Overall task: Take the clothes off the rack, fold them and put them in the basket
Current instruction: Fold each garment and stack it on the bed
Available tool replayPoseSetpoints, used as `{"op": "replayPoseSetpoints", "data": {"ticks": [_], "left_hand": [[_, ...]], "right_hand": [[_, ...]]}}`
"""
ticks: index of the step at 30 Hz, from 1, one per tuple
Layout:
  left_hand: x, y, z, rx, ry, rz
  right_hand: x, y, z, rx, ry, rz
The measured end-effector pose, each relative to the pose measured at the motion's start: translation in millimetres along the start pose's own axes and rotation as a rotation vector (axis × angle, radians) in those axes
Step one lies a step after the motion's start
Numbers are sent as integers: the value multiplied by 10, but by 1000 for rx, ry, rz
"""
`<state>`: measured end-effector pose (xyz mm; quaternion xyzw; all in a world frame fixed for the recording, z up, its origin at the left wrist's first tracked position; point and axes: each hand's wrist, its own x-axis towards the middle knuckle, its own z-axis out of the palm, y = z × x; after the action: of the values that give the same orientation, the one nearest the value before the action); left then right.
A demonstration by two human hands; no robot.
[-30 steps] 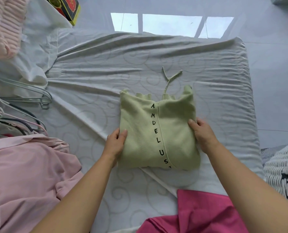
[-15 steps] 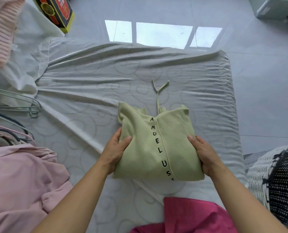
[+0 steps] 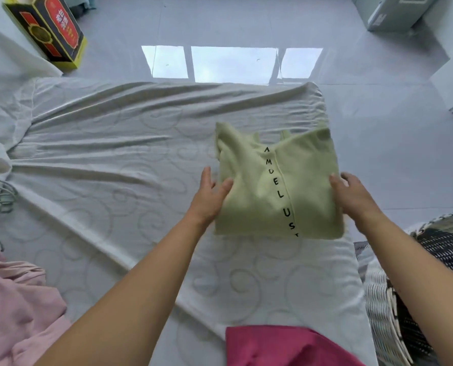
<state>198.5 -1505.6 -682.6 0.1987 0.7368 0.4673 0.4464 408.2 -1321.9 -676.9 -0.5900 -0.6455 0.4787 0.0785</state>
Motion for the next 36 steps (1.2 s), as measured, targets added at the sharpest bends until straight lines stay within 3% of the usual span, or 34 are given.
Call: {"op": "replayPoseSetpoints", "data": {"ticks": [3, 6, 10, 16, 20, 23, 28, 32, 36], "left_hand": [[-99, -506, 180, 484, -72, 48], [-125, -759, 278, 661, -132, -35], [-81, -661, 340, 824, -149, -123], [-157, -617, 297, 656, -133, -106], [-783, -558, 131, 409, -114, -119], [-1387, -551, -58, 247, -36, -197], [-2341, -458, -516, -4, 124, -264], [-2989, -331, -1004, 87, 151, -245], [-3560, -244, -1610, 283, 119, -102]], "right_hand": [[-12, 418, 293, -304, 26, -33], [-78, 729, 561, -382, 29, -105], [95, 795, 642, -489, 48, -7], [-36, 705, 492, -366, -86, -28], [-573, 785, 454, -328, 16, -59], [-1167, 726, 513, -148, 30, -62], [-2170, 440, 663, 184, -108, 97], [-2880, 79, 808, 359, -192, 154], [-3549, -335, 1124, 422, -315, 112]]}}
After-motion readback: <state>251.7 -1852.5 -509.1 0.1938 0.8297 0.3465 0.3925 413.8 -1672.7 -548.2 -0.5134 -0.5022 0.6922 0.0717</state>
